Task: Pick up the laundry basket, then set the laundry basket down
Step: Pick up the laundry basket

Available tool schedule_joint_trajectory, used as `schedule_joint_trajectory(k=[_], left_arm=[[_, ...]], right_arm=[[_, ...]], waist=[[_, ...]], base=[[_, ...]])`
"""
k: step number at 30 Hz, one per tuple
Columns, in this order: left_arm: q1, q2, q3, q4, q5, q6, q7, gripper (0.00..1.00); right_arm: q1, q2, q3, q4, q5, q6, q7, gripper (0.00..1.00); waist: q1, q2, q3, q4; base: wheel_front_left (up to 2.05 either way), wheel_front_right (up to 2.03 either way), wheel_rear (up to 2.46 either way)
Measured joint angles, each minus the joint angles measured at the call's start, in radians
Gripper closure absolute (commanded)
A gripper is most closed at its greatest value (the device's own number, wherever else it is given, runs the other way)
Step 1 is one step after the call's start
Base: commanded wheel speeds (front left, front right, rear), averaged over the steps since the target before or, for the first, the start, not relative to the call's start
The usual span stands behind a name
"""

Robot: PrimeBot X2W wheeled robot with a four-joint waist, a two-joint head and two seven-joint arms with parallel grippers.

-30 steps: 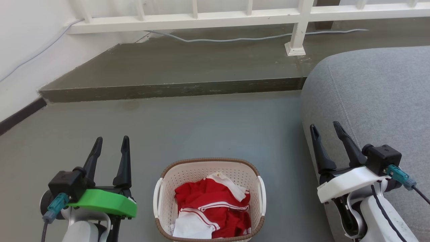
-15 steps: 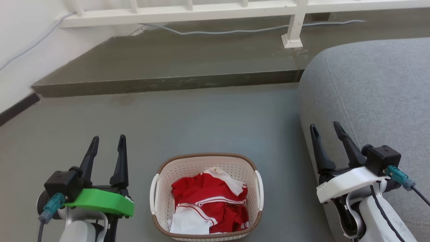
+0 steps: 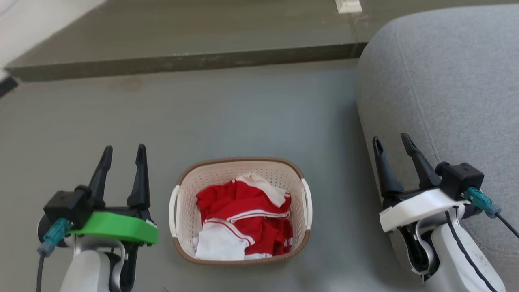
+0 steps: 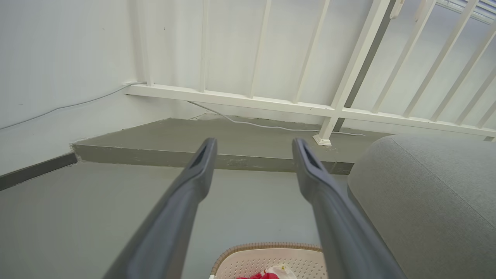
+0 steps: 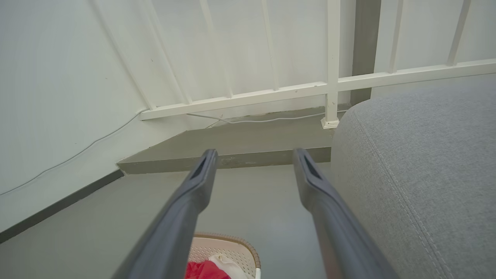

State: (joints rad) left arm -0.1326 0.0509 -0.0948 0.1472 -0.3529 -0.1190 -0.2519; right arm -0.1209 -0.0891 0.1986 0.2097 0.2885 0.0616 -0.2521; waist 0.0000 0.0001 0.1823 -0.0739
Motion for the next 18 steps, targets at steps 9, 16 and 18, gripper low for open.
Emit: schedule_joint_trajectory(k=[9,16,18], left_arm=[[-0.072,0.004,0.007,0.016,-0.006,-0.003,0.000,0.00],[-0.136,0.015,-0.004,0.080,-0.012,-0.004,0.000,0.00],[-0.158,0.025,-0.011,0.110,-0.013,-0.004,0.000,0.00]], right_arm=[[-0.068,0.012,0.000,0.036,-0.002,0.001,-0.002,0.00],[-0.120,0.021,0.005,0.100,-0.003,0.003,-0.002,0.00],[-0.139,0.022,0.010,0.132,-0.003,0.008,-0.002,0.00]], waist=[[0.0000,0.0000,0.112,-0.009],[0.0000,0.0000,0.200,-0.010],[0.0000,0.0000,0.226,-0.009]], base=[[0.00,0.00,0.00],[0.00,0.00,0.00],[0.00,0.00,0.00]])
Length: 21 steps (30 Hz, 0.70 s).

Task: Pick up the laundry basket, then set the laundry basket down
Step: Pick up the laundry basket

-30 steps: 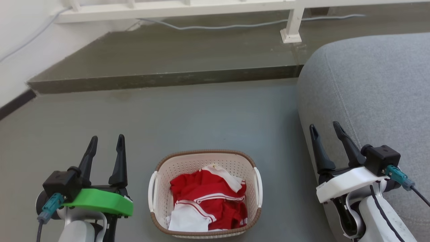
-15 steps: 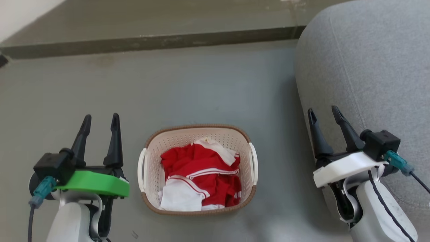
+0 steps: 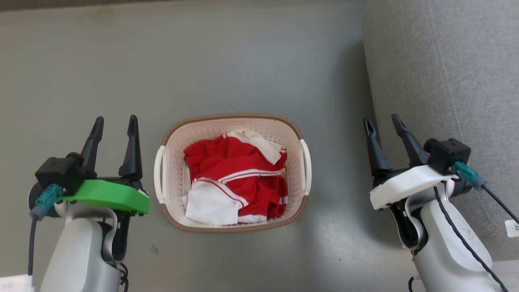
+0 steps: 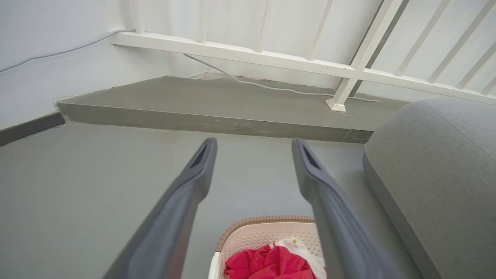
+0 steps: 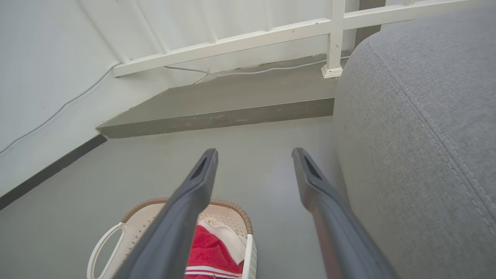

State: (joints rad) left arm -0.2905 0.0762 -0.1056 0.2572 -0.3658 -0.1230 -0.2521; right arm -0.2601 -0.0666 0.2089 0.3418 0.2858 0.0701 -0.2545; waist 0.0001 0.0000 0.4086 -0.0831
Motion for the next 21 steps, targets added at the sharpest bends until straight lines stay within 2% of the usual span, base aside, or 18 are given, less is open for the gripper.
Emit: schedule_joint_trajectory(k=[11,21], left_arm=[[-0.139,0.016,-0.069,0.160,-0.047,-0.002,0.036,0.00],[-0.245,0.043,-0.132,0.311,-0.095,-0.002,0.095,0.00]], right_arm=[[-0.122,0.006,0.040,0.178,0.014,0.009,0.000,0.00],[-0.243,0.007,0.122,0.332,0.023,0.027,0.019,0.00]], waist=[[0.0001,0.0000,0.149,0.008],[0.0001,0.0000,0.272,0.019]], base=[[0.00,0.00,0.00],[0.00,0.00,0.00]])
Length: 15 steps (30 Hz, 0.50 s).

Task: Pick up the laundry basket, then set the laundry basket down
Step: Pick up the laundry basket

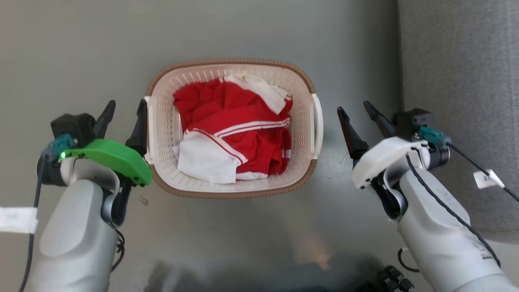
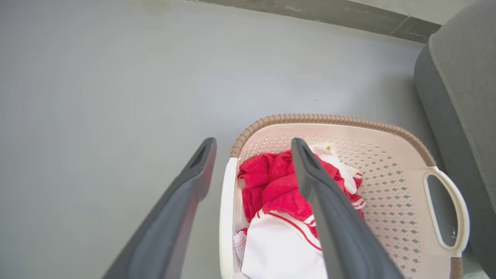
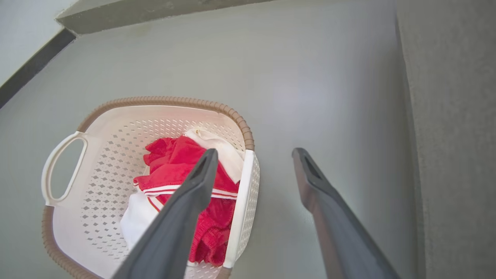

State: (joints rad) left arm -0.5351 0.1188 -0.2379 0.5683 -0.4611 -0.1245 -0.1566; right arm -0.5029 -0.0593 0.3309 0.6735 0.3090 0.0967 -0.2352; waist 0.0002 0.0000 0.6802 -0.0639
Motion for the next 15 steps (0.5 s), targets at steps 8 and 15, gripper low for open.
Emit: schedule_joint_trajectory(k=[8,15], left_arm=[[-0.096,0.025,-0.057,0.100,-0.011,0.000,0.034,0.00],[-0.176,0.041,-0.070,0.161,-0.027,0.000,0.051,0.00]], right_arm=[[-0.087,-0.001,0.066,0.077,0.065,0.009,0.022,0.00],[-0.153,-0.002,0.140,0.113,0.162,0.017,0.048,0.00]], waist=[[-0.0001,0.0000,0.091,0.005],[-0.0001,0.0000,0.165,0.005]], base=[[0.00,0.00,0.00],[0.00,0.00,0.00]])
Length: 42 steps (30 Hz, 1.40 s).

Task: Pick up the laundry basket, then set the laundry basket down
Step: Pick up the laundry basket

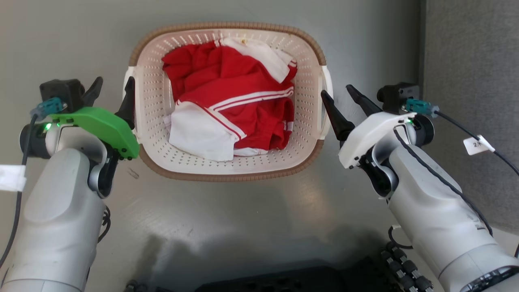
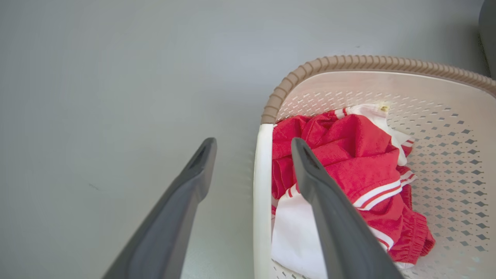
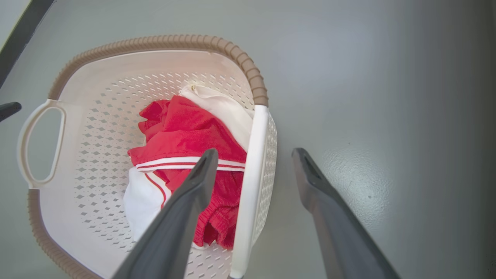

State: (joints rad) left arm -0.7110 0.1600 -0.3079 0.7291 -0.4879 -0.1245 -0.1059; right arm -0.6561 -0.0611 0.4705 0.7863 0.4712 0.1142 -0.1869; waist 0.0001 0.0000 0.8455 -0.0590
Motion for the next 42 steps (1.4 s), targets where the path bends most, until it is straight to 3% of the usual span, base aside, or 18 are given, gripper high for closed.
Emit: schedule_joint_trajectory(k=[16,17,18,19,20,21,31,42], left_arm=[[-0.092,-0.009,-0.116,0.107,-0.069,0.000,0.028,0.00],[-0.098,-0.009,-0.124,0.116,-0.085,0.000,0.028,0.04],[-0.098,-0.009,-0.124,0.116,-0.085,0.000,0.028,0.47],[-0.103,-0.009,-0.129,0.122,-0.095,0.000,0.028,0.80],[-0.110,-0.009,-0.135,0.127,-0.102,0.000,0.028,1.00],[-0.114,-0.009,-0.141,0.131,-0.108,0.000,0.028,1.00],[-0.125,-0.036,-0.197,0.178,-0.167,-0.003,0.024,1.00],[-0.117,-0.057,-0.247,0.252,-0.233,-0.003,0.035,1.00]], right_arm=[[-0.112,-0.001,0.111,0.091,0.078,0.000,0.021,0.00],[-0.123,-0.001,0.120,0.098,0.084,0.000,0.020,0.00],[-0.123,-0.001,0.120,0.098,0.084,0.000,0.020,0.31],[-0.130,-0.001,0.124,0.103,0.085,0.000,0.020,0.62],[-0.136,-0.002,0.128,0.108,0.086,0.000,0.020,0.87],[-0.141,-0.002,0.132,0.113,0.088,0.000,0.020,1.00],[-0.173,-0.002,0.157,0.175,0.113,-0.003,-0.008,1.00],[-0.172,-0.001,0.204,0.236,0.164,-0.001,-0.014,1.00]], waist=[[0.0000,0.0000,0.118,0.009],[0.0000,0.0000,0.120,0.011],[0.0000,0.0000,0.120,0.011],[0.0000,0.0000,0.121,0.012],[0.0000,0.0000,0.121,0.013],[0.0000,0.0000,0.122,0.013],[0.0000,0.0000,0.094,0.020],[-0.0001,0.0000,-0.013,0.019]], base=[[0.00,0.00,0.00],[0.00,0.00,0.00],[0.00,0.00,0.00],[0.00,0.00,0.00],[0.00,0.00,0.00],[0.00,0.00,0.00],[0.00,0.00,0.00],[0.00,0.00,0.00]])
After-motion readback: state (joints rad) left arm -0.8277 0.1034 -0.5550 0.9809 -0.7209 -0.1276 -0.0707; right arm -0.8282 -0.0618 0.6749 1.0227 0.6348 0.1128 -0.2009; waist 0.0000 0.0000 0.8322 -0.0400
